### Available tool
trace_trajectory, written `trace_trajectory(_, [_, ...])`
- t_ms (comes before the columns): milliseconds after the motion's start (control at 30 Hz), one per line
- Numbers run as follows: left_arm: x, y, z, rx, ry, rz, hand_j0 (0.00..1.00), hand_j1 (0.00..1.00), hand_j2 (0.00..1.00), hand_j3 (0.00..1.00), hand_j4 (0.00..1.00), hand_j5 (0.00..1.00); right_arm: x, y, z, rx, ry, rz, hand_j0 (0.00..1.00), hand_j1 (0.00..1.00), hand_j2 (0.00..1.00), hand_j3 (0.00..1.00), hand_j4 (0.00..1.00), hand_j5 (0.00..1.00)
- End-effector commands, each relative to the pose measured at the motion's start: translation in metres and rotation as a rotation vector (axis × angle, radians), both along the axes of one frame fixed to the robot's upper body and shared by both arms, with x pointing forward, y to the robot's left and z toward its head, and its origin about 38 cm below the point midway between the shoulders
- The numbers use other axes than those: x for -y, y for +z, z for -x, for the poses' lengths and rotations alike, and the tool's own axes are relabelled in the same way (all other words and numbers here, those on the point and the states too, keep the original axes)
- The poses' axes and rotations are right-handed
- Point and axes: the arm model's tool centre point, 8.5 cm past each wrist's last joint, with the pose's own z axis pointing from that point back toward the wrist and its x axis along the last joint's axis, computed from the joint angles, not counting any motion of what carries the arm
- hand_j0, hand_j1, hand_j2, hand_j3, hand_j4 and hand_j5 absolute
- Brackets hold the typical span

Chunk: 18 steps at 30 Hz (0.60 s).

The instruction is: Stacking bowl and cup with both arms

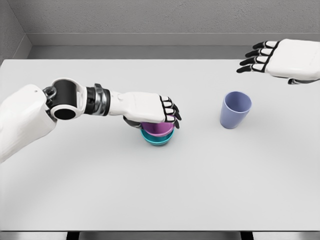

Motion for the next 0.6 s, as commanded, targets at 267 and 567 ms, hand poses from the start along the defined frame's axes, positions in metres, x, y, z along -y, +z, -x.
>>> trace_trajectory(267, [-0.004,-0.004,0.000,-0.008,0.007,-0.017,0.70,0.70,0.70,0.70,0.70,0.70,-0.019,-0.025,0.006,-0.061,0.058,0.021,1.00,1.00,1.00,1.00,1.00,1.00])
trace_trajectory(567, [0.000,-0.010,0.003,-0.022,-0.007,-0.026,0.72,0.72,0.72,0.72,0.72,0.72,-0.031,-0.031,0.004,-0.073,0.085,0.010,1.00,1.00,1.00,1.00,1.00,1.00])
